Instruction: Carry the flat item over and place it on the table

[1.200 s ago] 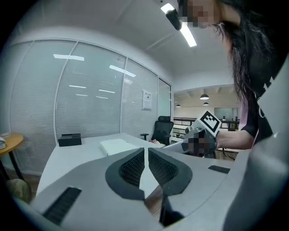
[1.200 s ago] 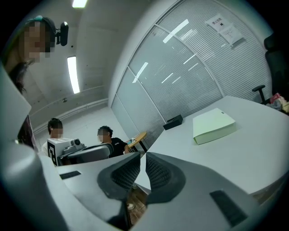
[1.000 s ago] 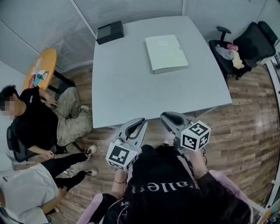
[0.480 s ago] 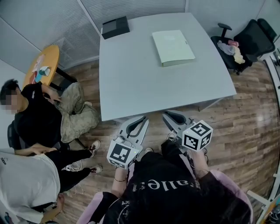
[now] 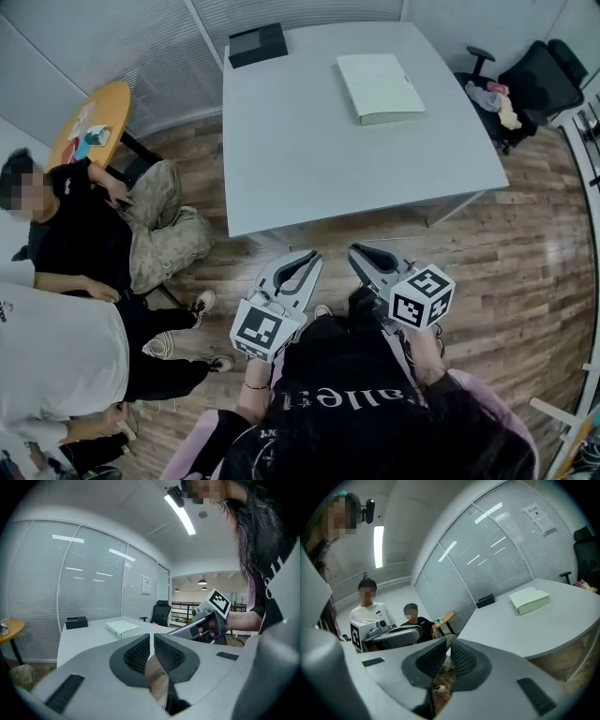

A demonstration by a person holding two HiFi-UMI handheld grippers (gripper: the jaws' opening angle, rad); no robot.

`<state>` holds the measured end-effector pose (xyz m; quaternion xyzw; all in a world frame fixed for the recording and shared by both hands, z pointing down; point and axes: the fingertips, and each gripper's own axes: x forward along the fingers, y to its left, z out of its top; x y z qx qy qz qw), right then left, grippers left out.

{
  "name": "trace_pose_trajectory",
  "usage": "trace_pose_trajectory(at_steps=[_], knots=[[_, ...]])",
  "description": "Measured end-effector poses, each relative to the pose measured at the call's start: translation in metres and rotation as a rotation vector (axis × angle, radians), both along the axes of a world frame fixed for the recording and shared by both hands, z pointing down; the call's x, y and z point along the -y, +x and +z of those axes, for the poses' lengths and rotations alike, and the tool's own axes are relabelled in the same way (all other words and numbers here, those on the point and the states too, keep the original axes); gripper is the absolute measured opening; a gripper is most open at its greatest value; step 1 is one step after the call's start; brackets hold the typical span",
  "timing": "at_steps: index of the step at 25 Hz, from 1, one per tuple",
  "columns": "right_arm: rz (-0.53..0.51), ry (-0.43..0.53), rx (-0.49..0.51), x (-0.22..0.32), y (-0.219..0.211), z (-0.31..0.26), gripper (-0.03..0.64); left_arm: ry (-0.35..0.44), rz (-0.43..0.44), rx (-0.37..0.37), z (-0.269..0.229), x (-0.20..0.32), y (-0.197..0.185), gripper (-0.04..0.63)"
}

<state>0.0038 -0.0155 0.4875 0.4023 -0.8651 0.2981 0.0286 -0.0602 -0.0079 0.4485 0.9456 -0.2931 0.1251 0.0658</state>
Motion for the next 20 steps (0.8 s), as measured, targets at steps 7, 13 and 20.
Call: trace_pose_trajectory(at_steps=[7, 13, 20], knots=[[-0.017, 0.005, -0.011, -0.016, -0.019, -0.001, 0.038, 0.014, -0.001, -0.012, -0.004, -0.012, -0.017, 0.044], [-0.022, 0.010, -0.019, -0.018, -0.034, -0.005, 0.037, 0.020, -0.008, -0.016, -0.007, -0.016, -0.033, 0.044], [-0.047, 0.038, -0.020, -0.011, -0.044, -0.013, 0.037, 0.050, -0.024, -0.032, -0.013, -0.012, -0.040, 0.044]])
